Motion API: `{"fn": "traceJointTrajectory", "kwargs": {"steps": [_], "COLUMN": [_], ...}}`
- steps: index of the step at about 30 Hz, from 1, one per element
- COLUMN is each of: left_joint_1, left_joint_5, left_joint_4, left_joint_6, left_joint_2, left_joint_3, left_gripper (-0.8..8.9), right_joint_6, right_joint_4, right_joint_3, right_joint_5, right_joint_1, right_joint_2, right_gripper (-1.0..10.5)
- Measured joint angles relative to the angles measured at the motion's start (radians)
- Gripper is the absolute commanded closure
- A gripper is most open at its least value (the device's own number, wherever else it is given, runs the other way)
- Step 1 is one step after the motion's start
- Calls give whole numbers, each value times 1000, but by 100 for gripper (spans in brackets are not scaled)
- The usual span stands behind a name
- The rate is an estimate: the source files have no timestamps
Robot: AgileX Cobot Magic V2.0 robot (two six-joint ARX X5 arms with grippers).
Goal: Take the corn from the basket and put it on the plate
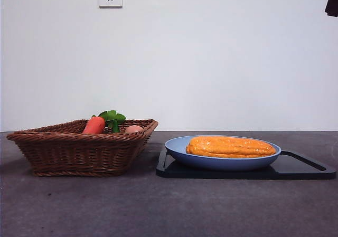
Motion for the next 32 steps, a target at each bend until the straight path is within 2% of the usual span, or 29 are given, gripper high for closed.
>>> {"fn": "traceJointTrajectory", "kwargs": {"steps": [7, 18, 25, 32], "left_joint_1": [47, 60, 60, 60], "left_joint_5": [0, 0, 0, 0], "left_joint_4": [36, 31, 23, -50], "left_joint_6": [-1, -38, -57, -72], "left_joint_2": [-233, -474, -558, -626], "left_joint_3": [-301, -592, -689, -708], "left_gripper": [807, 807, 807, 807], "right_joint_6": [0, 0, 0, 0], "right_joint_4": [0, 0, 0, 0], "right_joint_3": [0, 0, 0, 0], "right_joint_5": [0, 0, 0, 0], "right_joint_1": [0, 0, 0, 0], "right_joint_2": [0, 0, 0, 0], "right_gripper": [945, 945, 945, 945]}}
